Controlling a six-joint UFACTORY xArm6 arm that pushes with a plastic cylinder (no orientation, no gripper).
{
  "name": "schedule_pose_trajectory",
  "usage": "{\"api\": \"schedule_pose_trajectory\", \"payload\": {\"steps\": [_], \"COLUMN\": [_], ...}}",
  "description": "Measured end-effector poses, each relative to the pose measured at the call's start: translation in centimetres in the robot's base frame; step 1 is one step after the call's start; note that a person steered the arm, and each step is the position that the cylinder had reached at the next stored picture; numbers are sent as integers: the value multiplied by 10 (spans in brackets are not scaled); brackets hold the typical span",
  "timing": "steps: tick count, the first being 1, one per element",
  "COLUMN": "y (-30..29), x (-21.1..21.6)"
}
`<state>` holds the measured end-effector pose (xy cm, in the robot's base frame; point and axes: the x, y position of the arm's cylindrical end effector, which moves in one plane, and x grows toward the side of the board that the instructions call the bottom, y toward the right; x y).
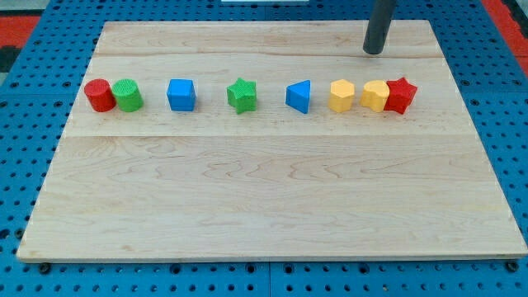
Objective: Move the arm to the top right of the red star
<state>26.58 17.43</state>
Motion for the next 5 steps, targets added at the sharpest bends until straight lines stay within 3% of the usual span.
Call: {"api": "schedule_pose_trajectory", "payload": {"steps": [4,5], "y": [0,31], "x": [-2,1]}}
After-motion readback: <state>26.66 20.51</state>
